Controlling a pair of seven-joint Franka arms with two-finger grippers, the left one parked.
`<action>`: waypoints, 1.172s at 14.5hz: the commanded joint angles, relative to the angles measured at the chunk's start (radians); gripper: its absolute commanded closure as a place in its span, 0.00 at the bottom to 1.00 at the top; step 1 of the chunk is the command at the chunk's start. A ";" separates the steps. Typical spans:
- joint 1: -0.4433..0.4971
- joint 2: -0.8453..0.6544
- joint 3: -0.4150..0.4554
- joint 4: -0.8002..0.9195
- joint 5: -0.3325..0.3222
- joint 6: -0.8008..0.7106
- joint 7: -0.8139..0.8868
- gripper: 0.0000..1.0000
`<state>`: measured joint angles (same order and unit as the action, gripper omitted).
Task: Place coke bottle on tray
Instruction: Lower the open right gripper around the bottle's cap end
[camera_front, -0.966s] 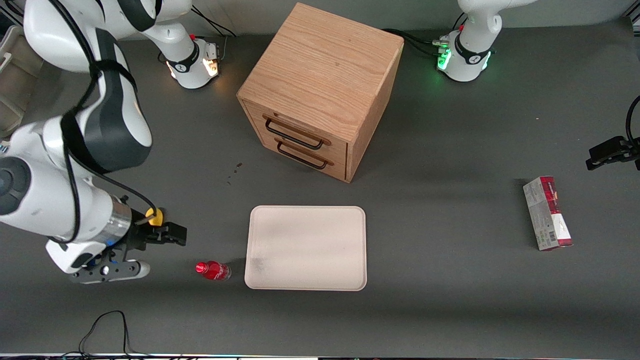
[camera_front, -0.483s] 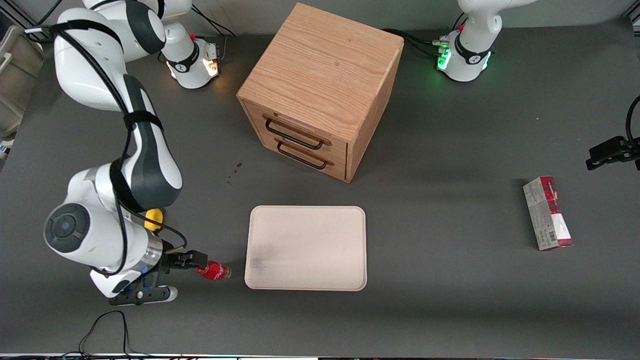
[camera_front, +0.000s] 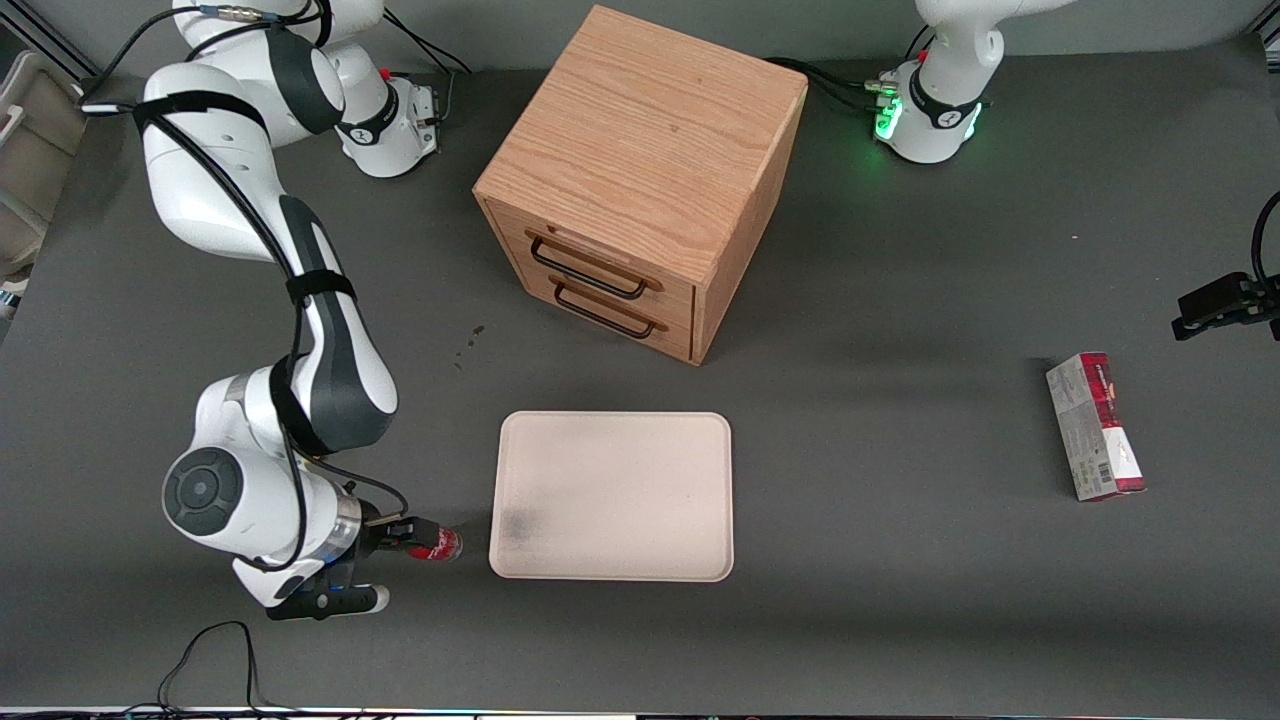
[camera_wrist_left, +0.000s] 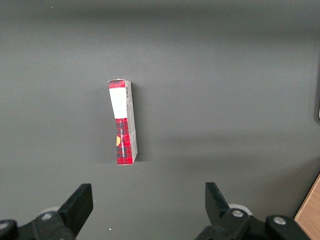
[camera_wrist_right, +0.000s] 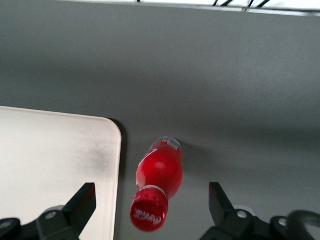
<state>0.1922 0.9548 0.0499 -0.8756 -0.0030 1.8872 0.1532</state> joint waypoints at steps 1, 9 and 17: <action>0.006 0.024 0.005 0.023 -0.009 0.003 0.009 0.00; 0.012 0.018 0.004 0.003 -0.040 -0.011 0.005 0.18; 0.015 0.012 0.007 0.004 -0.054 -0.054 0.005 1.00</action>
<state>0.2021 0.9686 0.0525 -0.8738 -0.0424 1.8584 0.1529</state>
